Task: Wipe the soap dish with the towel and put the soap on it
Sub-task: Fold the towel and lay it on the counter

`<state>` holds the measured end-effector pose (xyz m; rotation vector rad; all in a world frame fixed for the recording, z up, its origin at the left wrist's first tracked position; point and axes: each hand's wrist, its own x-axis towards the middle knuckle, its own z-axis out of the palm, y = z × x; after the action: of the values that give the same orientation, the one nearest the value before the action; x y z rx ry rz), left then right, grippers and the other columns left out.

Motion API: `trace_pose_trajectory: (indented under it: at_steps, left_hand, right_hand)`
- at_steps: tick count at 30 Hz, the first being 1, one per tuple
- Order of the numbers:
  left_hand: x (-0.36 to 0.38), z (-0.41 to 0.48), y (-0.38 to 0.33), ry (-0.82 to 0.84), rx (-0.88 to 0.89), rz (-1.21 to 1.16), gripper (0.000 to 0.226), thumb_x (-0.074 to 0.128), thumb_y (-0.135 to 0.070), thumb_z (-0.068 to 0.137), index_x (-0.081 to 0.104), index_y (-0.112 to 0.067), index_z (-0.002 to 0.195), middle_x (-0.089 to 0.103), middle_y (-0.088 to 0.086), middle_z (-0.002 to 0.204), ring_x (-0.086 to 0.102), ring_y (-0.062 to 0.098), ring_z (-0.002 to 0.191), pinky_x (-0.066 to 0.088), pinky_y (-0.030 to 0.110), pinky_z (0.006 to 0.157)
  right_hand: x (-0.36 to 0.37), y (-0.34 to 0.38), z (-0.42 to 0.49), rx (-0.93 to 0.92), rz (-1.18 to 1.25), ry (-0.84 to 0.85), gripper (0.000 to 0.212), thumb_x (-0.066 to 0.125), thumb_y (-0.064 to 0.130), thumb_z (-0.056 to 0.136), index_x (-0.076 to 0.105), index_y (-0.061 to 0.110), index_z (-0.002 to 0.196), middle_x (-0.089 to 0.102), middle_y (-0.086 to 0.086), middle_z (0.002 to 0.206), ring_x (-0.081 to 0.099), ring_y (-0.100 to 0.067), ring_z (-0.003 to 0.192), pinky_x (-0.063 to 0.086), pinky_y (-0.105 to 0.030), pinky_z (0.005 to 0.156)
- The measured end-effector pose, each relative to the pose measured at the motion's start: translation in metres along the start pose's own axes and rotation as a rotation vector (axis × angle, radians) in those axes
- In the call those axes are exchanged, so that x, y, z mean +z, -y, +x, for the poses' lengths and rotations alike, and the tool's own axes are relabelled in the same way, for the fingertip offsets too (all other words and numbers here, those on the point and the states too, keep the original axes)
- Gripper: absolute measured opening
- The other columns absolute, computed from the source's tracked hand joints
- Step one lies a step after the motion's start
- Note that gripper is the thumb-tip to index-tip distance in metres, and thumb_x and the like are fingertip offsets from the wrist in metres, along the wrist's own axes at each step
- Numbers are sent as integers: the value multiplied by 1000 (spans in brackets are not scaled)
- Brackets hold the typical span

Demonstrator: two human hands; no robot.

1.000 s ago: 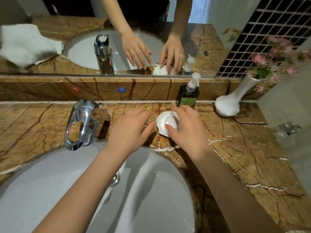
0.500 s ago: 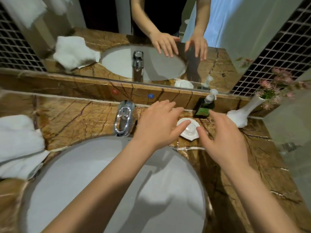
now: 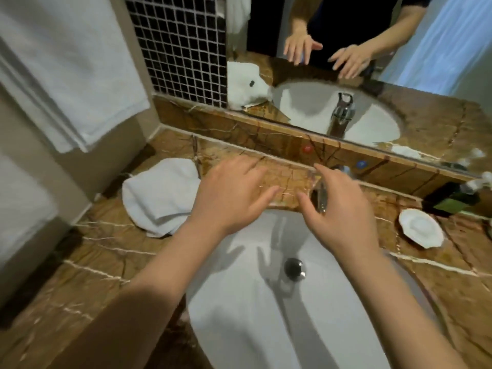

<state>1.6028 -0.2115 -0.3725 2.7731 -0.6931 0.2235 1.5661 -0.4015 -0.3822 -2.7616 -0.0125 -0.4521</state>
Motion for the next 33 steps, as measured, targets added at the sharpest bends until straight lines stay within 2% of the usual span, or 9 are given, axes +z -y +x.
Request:
trace_pose_trajectory:
  at_steps: [3, 7, 13, 17, 21, 25, 28, 30, 33]
  left_hand:
    - [-9, -27, 46, -5, -108, 37, 63, 26, -55, 87, 62, -15, 121, 64, 9, 125, 55, 28, 116, 39, 39, 96]
    - [-16, -57, 97, -15, -243, 77, 63, 27, -54, 88, 63, -14, 121, 64, 12, 124, 56, 31, 116, 41, 44, 96]
    - [-14, -85, 150, -20, -342, 86, 60, 25, -54, 92, 59, -17, 124, 64, 9, 124, 57, 28, 115, 45, 45, 95]
    - [-3, -80, 166, -30, -355, 95, 52, 28, -48, 95, 56, -17, 127, 63, 7, 125, 54, 27, 117, 45, 44, 94]
    - [9, -66, 175, 39, -400, 59, 48, 38, -39, 95, 42, -19, 139, 52, 7, 139, 48, 28, 124, 43, 43, 93]
    - [16, -78, 169, 31, -391, 71, 47, 42, -37, 94, 45, -19, 137, 62, 9, 124, 54, 28, 109, 45, 38, 79]
    - [14, -86, 172, -27, -433, 25, 43, 41, -27, 95, 45, -20, 137, 68, 9, 110, 62, 28, 97, 49, 39, 78]
    - [9, -84, 180, -18, -478, -45, 47, 40, -24, 96, 35, -24, 142, 69, 9, 105, 64, 29, 92, 51, 42, 77]
    - [2, -74, 186, 54, -476, -62, 60, 46, -29, 91, 21, -28, 146, 68, 9, 97, 63, 29, 86, 50, 39, 70]
  right_hand:
    - [35, 47, 12, -96, 29, 82, 57, 51, 46, 85, 46, 15, 133, 57, -7, 128, 50, -24, 119, 43, -37, 93]
    - [76, 104, 25, -195, 51, 140, 58, 50, 48, 84, 49, 14, 131, 59, -8, 124, 51, -25, 115, 46, -35, 85]
    - [121, 152, 30, -281, 126, 240, 61, 47, 50, 84, 45, 17, 135, 58, -8, 125, 52, -25, 113, 46, -36, 84]
    - [140, 155, 34, -255, 145, 279, 58, 44, 49, 88, 44, 17, 136, 59, -8, 125, 53, -25, 112, 45, -34, 83]
    - [159, 152, 40, -137, 181, 324, 56, 35, 49, 94, 36, 18, 140, 59, -13, 125, 54, -31, 110, 44, -37, 80]
    - [174, 159, 39, -107, 159, 514, 61, 32, 55, 93, 32, 19, 142, 54, -18, 128, 52, -36, 112, 45, -42, 85]
    - [176, 162, 47, -69, 189, 600, 69, 45, 62, 84, 34, 23, 138, 56, -11, 127, 53, -32, 111, 45, -40, 83]
    - [173, 161, 58, 56, 292, 693, 82, 61, 65, 71, 36, 25, 137, 57, -2, 128, 55, -27, 110, 42, -35, 77]
    - [166, 158, 71, 181, 379, 859, 86, 77, 59, 58, 46, 23, 129, 59, 1, 123, 56, -24, 108, 46, -36, 83]
